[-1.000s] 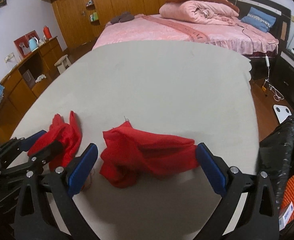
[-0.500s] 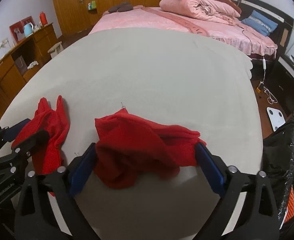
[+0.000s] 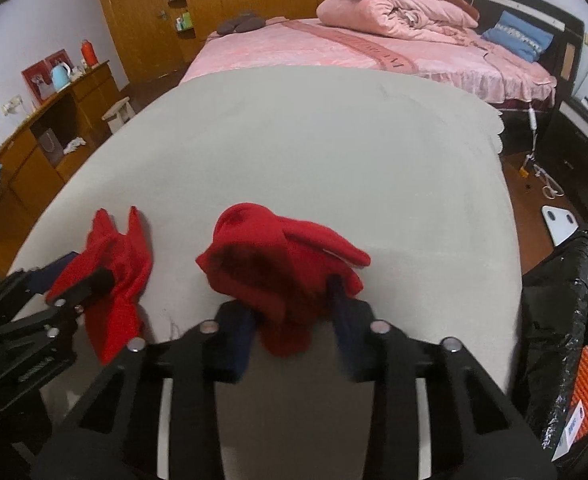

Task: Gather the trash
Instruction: 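Grasp the second red glove on the bed with the right gripper, then lift both red gloves off the bed with both grippers, then carry both red gloves over the black bin and open both grippers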

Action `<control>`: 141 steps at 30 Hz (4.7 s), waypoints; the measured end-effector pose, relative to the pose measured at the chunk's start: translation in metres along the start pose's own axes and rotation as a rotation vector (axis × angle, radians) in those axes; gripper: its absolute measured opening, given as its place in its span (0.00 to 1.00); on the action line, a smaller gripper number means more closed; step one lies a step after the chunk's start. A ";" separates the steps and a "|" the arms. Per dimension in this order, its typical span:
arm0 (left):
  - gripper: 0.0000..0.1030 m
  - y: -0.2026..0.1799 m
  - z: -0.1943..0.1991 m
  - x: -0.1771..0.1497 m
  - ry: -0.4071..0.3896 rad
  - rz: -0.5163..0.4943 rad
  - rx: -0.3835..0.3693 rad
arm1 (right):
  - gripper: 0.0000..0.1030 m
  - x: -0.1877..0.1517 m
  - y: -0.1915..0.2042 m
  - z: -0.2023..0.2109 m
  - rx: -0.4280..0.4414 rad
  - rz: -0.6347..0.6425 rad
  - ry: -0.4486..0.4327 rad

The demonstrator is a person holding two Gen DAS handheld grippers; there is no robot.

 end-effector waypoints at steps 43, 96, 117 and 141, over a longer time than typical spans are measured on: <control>0.12 0.013 -0.017 0.034 -0.041 -0.020 0.004 | 0.86 0.032 -0.006 -0.009 0.037 -0.016 -0.052; 0.12 -0.136 0.120 0.084 -0.262 -0.162 -0.133 | 0.16 0.039 -0.094 0.202 0.018 -0.112 -0.344; 0.13 -0.282 0.134 0.069 -0.278 -0.326 -0.369 | 0.16 -0.026 -0.206 0.268 -0.214 -0.233 -0.391; 0.73 -0.348 0.074 0.018 -0.127 -0.431 -0.516 | 0.80 -0.068 -0.258 0.277 -0.375 -0.336 -0.391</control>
Point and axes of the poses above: each gripper's, at about its wrist camera, not at the fingertips, and z roughly against the way its jaws point, y to its left, x to its top, the point moved 3 cm from there along -z, roughly the way its jaws point, and after that the axes turned 3 degrees about -y, right-handed, at the moved point
